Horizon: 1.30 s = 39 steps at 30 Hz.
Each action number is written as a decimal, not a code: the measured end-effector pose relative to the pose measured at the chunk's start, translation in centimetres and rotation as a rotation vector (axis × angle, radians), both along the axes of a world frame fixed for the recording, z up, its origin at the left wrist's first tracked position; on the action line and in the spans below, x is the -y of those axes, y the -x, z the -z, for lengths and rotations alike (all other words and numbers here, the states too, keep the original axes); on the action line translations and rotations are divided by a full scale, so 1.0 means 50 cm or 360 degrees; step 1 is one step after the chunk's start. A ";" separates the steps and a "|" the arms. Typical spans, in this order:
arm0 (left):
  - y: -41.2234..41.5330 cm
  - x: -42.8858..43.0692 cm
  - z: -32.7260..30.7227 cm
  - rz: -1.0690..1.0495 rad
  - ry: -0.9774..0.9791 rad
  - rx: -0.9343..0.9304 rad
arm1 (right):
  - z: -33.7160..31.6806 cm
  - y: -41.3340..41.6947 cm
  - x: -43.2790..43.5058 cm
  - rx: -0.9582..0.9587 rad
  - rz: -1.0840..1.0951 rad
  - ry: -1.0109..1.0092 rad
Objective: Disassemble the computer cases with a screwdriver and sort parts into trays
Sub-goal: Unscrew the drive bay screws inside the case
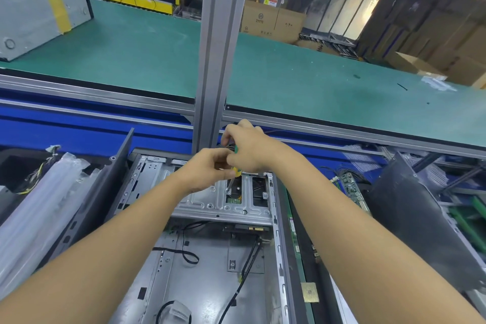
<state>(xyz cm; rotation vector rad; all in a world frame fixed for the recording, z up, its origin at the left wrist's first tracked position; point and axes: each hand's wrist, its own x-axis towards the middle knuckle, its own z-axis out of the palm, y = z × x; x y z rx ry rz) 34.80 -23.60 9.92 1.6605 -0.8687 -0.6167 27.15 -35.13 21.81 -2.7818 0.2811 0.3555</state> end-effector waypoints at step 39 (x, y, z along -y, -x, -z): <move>-0.007 0.025 0.015 -0.0048 -0.0178 0.0237 | 0.024 -0.003 -0.019 0.0221 0.0459 0.0220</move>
